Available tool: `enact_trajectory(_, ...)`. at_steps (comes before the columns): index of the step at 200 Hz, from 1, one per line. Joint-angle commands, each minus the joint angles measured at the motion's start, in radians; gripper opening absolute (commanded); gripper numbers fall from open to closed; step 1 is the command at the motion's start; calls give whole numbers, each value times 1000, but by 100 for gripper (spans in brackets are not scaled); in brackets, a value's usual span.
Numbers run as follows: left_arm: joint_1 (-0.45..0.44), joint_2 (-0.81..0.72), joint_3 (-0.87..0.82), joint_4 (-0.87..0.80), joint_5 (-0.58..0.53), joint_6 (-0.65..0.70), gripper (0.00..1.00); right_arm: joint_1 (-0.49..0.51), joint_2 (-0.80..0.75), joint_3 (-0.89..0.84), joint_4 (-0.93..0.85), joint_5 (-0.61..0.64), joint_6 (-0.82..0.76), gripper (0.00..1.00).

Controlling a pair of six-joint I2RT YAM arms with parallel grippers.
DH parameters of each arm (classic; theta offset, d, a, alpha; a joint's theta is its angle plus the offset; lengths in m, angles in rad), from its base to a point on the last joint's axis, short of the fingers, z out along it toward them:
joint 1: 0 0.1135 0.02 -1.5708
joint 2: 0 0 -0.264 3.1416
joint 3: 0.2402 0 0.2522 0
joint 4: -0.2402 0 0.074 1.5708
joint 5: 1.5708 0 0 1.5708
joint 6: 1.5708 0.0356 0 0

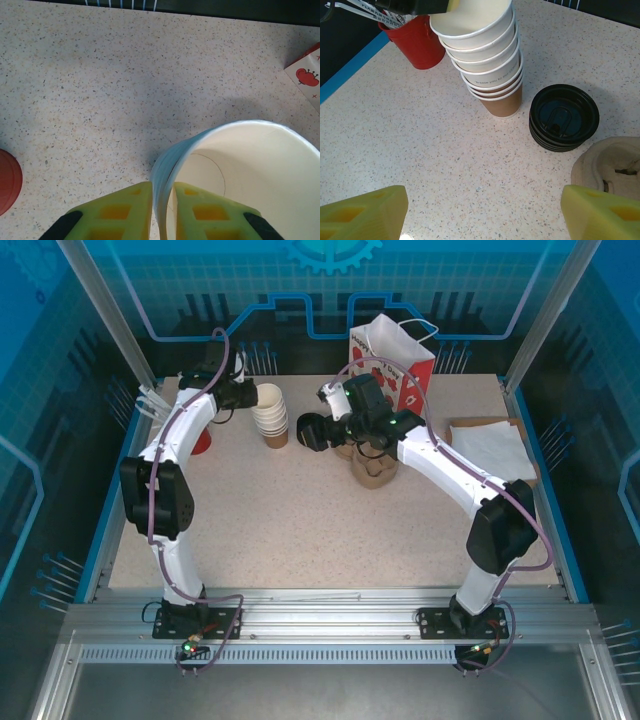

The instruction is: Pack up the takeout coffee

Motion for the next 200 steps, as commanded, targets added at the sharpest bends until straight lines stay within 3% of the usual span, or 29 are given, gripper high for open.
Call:
enact_trajectory(1,8,-2,43,-25,14,12,19,17,15,-7,-22,-21,-14,82)
enact_trajectory(130,8,-7,82,-44,28,24,5,16,21,1,-32,-27,-15,82)
enact_trajectory(200,6,-92,161,-83,22,19,2,17,-33,19,-56,-23,-12,82)
